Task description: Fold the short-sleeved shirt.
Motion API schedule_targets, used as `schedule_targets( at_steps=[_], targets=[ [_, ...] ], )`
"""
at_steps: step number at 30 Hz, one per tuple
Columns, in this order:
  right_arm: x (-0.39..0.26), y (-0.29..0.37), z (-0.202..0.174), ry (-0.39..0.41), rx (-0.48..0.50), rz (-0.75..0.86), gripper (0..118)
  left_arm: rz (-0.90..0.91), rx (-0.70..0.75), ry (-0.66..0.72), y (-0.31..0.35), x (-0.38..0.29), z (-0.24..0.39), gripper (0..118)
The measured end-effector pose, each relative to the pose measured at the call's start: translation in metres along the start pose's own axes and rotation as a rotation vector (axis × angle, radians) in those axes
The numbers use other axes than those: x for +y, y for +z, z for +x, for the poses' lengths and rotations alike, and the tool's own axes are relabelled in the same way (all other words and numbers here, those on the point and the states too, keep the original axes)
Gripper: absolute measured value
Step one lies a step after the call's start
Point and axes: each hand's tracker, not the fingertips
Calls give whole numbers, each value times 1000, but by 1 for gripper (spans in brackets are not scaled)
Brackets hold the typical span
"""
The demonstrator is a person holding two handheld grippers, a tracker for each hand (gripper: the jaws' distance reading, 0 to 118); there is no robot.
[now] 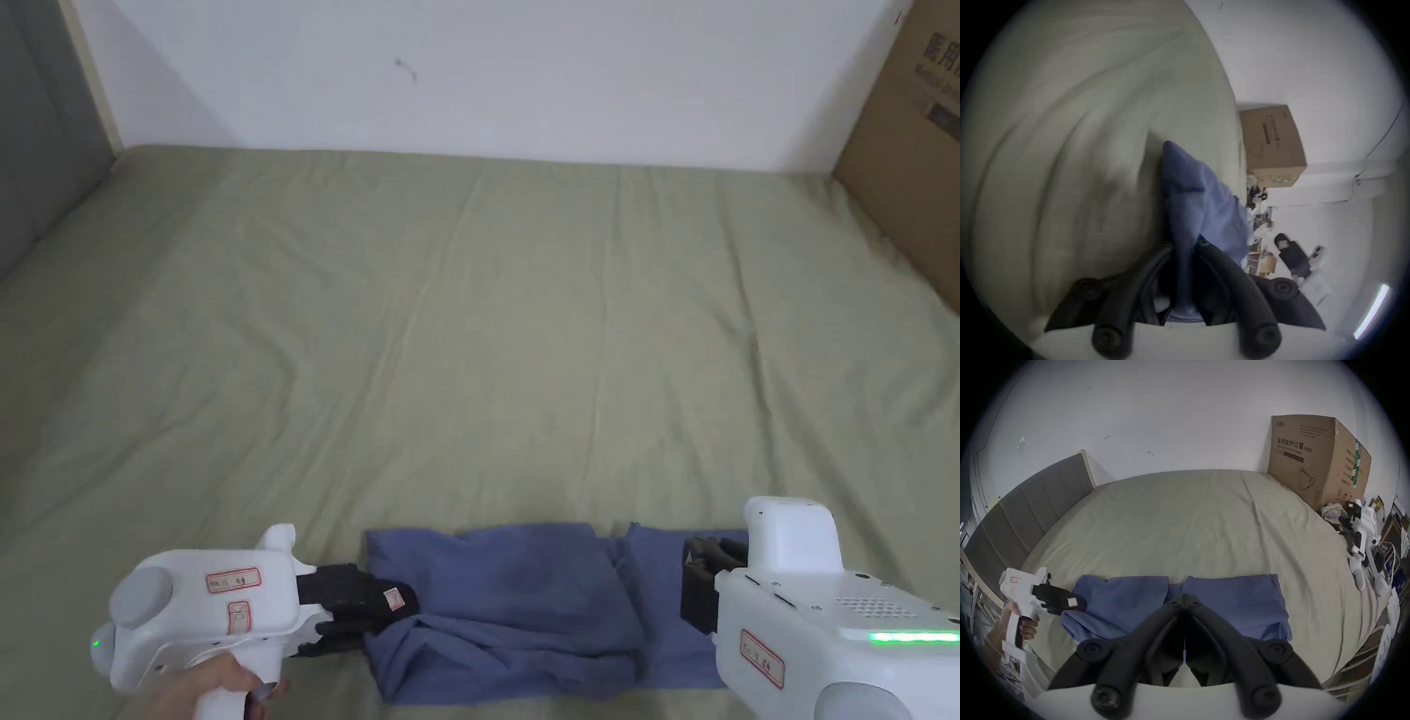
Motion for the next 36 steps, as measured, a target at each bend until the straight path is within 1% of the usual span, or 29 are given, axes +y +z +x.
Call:
schedule_targets(
  at_steps=[2,3,4,6,9,11,12,16,20,21,22,23,25,26,27,30,32,34,36],
  targets=[
    [-1,0,1,-6,-4,1,1,19,-31,39,8,-8,5,8],
    [-1,0,2,-18,3,-4,1,22,-29,18,12,-10,8,8],
    [0,-1,4,-29,10,-11,1,12,15,-22,19,15,0,8],
    [0,0,4,-36,7,-8,1,19,53,-39,36,20,-1,8],
    [-1,5,4,-33,5,-1,1,63,84,-54,79,31,-7,8],
    [-1,6,5,-32,6,1,1,87,146,-67,109,38,-10,8],
    [-2,6,5,-33,7,1,1,95,176,-73,119,25,0,8],
    [-6,6,8,-59,22,-4,1,137,256,-66,154,19,13,8],
    [-7,7,10,-61,30,-4,1,144,301,-111,159,15,61,8],
    [-8,8,12,-63,32,-1,1,150,307,-134,156,14,80,8],
    [-8,10,15,-69,38,2,1,132,341,-195,150,13,103,8],
    [-8,12,18,-77,44,9,1,127,362,-214,143,13,125,8],
    [-9,16,26,-94,48,18,1,96,373,-295,125,10,166,8],
    [-10,18,31,-102,48,23,1,95,360,-319,112,8,186,8],
    [-11,20,36,-111,45,26,1,71,359,-374,98,7,204,8],
    [-14,28,55,-145,33,38,1,-1,387,-477,51,-2,245,8],
    [-16,31,67,-171,33,42,1,-5,371,-499,12,-11,260,8],
    [-20,34,79,-191,28,42,1,-60,374,-542,-30,-17,269,8],
    [-24,38,89,-189,5,41,1,-114,387,-535,-77,-28,264,9]
  ],
)
